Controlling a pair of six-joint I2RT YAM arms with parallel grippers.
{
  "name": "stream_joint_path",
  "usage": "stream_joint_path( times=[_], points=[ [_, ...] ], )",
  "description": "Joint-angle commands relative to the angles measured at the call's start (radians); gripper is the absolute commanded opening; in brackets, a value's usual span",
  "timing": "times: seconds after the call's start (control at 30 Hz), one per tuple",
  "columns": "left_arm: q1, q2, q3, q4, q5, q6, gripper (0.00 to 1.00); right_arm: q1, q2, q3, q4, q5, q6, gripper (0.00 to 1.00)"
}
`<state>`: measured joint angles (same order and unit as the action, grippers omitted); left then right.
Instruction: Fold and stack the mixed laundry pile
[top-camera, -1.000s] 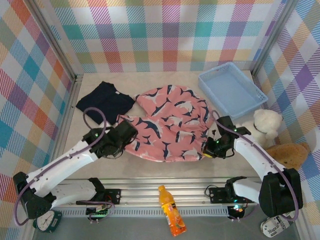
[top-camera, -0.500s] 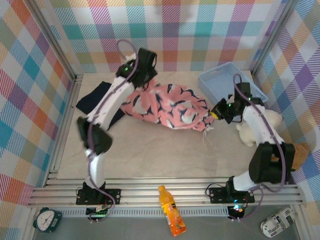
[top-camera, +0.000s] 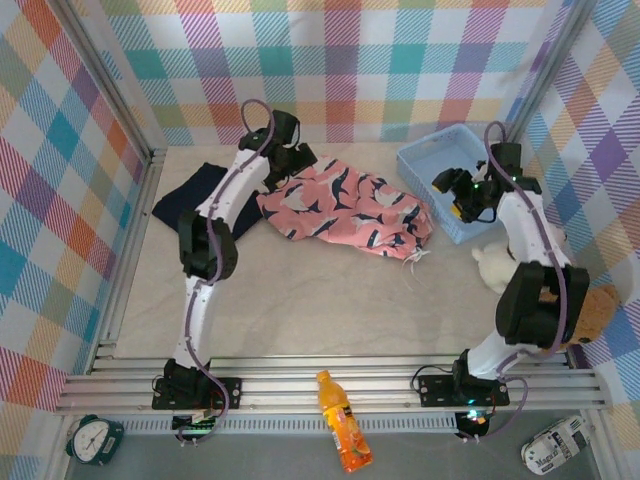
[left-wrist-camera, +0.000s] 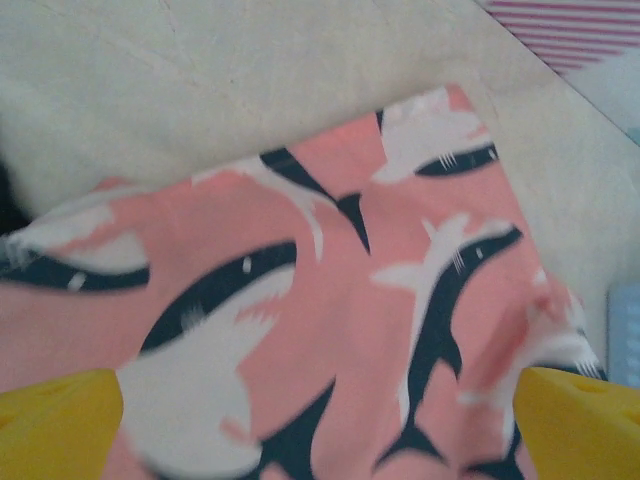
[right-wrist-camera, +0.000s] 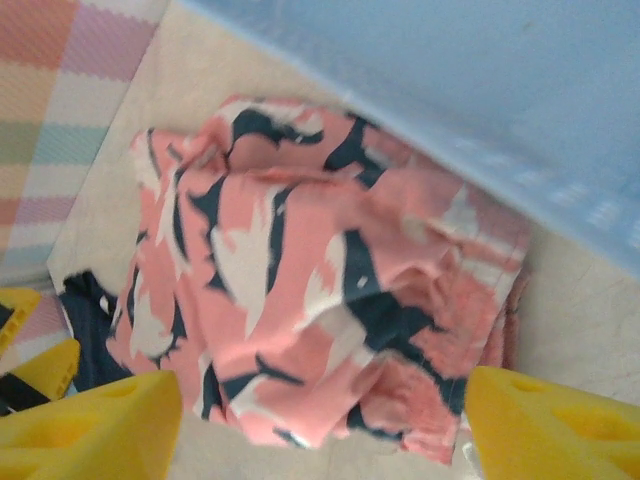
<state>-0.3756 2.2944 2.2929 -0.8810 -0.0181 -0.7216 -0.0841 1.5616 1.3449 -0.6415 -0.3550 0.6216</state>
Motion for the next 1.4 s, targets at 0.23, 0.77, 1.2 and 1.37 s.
stream_joint_path(
  times=[0.23, 0.77, 1.2, 1.37],
  points=[
    [-0.191, -0.599, -0.819, 0.151, -0.044, -0.037, 1.00, 0.304, 0.078, -0.025, 0.016, 0.067, -0.115, 0.63],
    [-0.478, -1.162, -1.547, 0.188, -0.282, -0.644, 1.00, 0.413, 0.460, 0.046, -0.056, 0.181, -0.187, 0.55],
    [-0.403, -0.901, -1.242, 0.180, -0.367, -0.410, 1.00, 0.600, -0.089, -0.286, -0.175, 0.152, -0.062, 0.99],
    [-0.269, -0.691, -1.069, 0.261, -0.227, -0.285, 1.00, 0.599, -0.254, -0.379, -0.238, 0.124, -0.074, 0.99]
  ],
)
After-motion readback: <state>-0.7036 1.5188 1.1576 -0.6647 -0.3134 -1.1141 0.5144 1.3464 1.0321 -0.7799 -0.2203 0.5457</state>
